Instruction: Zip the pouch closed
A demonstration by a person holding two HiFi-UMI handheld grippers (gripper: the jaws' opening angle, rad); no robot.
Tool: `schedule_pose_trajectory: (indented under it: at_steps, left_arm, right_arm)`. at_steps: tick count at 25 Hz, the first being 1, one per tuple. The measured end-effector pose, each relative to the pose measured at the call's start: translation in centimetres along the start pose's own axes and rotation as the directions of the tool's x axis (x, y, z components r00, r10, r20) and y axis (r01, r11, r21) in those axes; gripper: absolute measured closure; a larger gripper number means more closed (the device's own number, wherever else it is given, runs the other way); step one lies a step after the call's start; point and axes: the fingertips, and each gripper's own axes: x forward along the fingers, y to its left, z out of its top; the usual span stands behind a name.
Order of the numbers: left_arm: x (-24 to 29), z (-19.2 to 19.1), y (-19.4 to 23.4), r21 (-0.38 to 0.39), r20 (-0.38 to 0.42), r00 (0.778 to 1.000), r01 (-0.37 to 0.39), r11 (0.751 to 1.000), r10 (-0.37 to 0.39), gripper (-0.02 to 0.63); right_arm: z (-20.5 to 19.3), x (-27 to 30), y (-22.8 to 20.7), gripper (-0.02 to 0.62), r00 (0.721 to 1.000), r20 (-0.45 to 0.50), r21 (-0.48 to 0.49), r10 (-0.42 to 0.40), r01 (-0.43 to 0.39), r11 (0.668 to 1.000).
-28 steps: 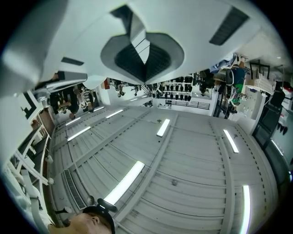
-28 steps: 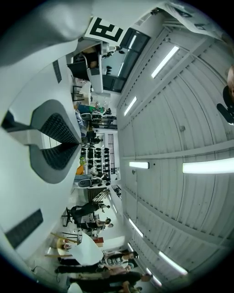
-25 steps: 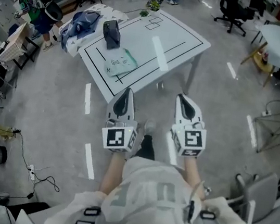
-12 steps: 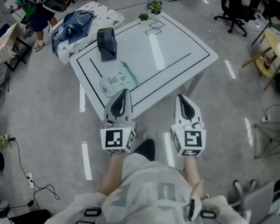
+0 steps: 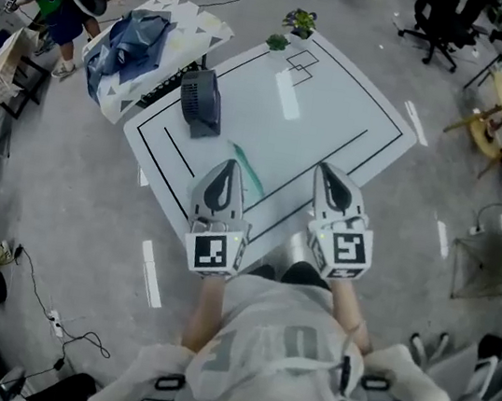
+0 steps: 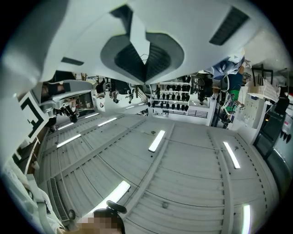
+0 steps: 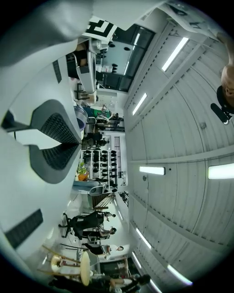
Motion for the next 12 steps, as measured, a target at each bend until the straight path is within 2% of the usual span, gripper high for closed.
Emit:
schedule_pose_trajectory:
  at_steps: [4, 12]
  left_arm:
    - [1.2, 0.2, 1.2, -0.02, -0.02, 1.0, -0.017, 1.0, 0.017, 0.6]
    - [2.0, 0.0, 2.1, 0.034, -0.047, 0.997, -0.056, 0.998, 0.058, 0.6]
  right_arm:
    - [-0.3, 1.9, 0.5, 0.588, 0.999, -0.027, 0.018, 0.033, -0.033, 0.999]
    - [-0.7, 3.6, -0.1, 0.588, 0.997, -0.03, 0.025, 0.068, -0.067, 0.997]
